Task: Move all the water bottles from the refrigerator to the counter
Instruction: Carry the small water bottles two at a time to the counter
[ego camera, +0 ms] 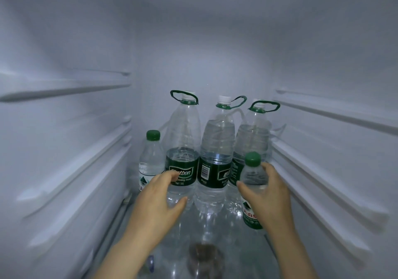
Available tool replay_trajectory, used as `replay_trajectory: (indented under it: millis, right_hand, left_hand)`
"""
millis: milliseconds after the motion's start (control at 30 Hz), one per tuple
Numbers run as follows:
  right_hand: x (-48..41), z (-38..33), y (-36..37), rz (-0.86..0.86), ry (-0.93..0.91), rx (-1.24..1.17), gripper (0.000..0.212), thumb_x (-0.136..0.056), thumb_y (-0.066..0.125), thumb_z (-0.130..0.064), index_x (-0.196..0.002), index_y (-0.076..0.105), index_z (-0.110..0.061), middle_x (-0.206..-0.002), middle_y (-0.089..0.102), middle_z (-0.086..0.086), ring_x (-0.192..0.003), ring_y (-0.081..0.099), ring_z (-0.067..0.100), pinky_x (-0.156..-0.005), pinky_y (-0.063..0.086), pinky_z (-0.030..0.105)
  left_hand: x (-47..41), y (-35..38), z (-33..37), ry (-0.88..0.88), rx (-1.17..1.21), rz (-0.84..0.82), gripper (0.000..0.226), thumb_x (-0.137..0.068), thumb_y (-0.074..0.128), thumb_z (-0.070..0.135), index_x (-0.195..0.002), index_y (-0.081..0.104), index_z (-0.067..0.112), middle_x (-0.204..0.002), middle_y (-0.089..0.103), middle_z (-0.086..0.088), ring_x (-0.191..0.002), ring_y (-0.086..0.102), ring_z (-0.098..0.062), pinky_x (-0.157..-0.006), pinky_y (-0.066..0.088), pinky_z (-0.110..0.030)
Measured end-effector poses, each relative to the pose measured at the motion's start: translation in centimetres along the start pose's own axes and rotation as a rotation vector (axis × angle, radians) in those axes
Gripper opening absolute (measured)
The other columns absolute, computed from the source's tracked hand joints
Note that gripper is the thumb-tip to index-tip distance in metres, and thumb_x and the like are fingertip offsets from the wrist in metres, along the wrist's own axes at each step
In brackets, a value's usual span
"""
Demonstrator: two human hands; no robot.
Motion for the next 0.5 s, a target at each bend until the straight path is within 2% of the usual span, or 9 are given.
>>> replay_trajectory:
  millis: [133, 200, 267, 400, 500]
  right_hand:
    - [0.3, -1.7, 1.2, -0.069, -0.03, -0.075, 0.055, -0.066, 0.088, -0.025, -0.112, 0.061, -0.038, -0.088, 0.068, -0.026, -0.084, 0.065, -0.008, -0.078, 0.051, 0.02]
    - [0.3, -2.3, 1.9, -0.104, -0.017, -0.134, 0.049, -0.066, 0.088, -0.025, -0.103, 0.061, -0.042, -0.083, 0.069, -0.027, -0.081, 0.064, -0.013, -0.074, 0.052, 0.018]
    - [0.5, -2.8, 2.9, -0.154, -0.011, -0.192, 0.044, -0.066, 0.088, -0.024, -0.099, 0.064, -0.04, -0.085, 0.072, -0.024, -0.08, 0.066, -0.01, -0.073, 0.054, 0.02]
    - [1.3, -4.7, 5.3, -0.235, -0.05, -0.225, 0.04, -0.067, 0.086, -0.024, -0.101, 0.067, -0.034, -0.087, 0.073, -0.022, -0.08, 0.068, -0.008, -0.069, 0.053, 0.014]
    - [1.6, -5.8, 6.9, -0.276, -0.069, -0.244, 0.041, -0.067, 0.086, -0.026, -0.104, 0.068, -0.032, -0.088, 0.073, -0.021, -0.081, 0.068, -0.007, -0.073, 0.055, 0.018]
  left_hand:
    - [-0.2, -0.3, -1.5, -0.049, 0.021, 0.024, 0.052, -0.08, 0.075, 0.024, -0.127, 0.054, 0.025, -0.123, 0.058, 0.014, -0.112, 0.055, -0.004, -0.097, 0.04, -0.019]
    - [-0.4, -0.6, -2.3, -0.08, 0.034, 0.047, 0.05, -0.078, 0.076, 0.022, -0.124, 0.056, 0.024, -0.123, 0.06, 0.01, -0.11, 0.057, -0.007, -0.096, 0.043, -0.023]
    - [-0.6, -1.2, -3.0, -0.101, 0.038, 0.081, 0.048, -0.076, 0.077, 0.02, -0.12, 0.058, 0.023, -0.12, 0.062, 0.008, -0.11, 0.059, -0.011, -0.096, 0.046, -0.028]
    - [-1.0, -2.4, -4.6, -0.155, 0.02, 0.146, 0.051, -0.075, 0.079, 0.017, -0.122, 0.058, 0.017, -0.119, 0.063, 0.001, -0.105, 0.06, -0.015, -0.089, 0.043, -0.025]
    - [-1.4, -3.2, -5.5, -0.181, 0.039, 0.199, 0.056, -0.073, 0.08, 0.016, -0.123, 0.056, 0.015, -0.12, 0.063, -0.003, -0.109, 0.061, -0.02, -0.095, 0.047, -0.032]
Point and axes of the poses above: each hand's wrist, its own x-axis away from the middle knuckle, its own y-axis out of the palm, z = x × y, the point moved 10 cm from there along -x, towards the middle knuckle
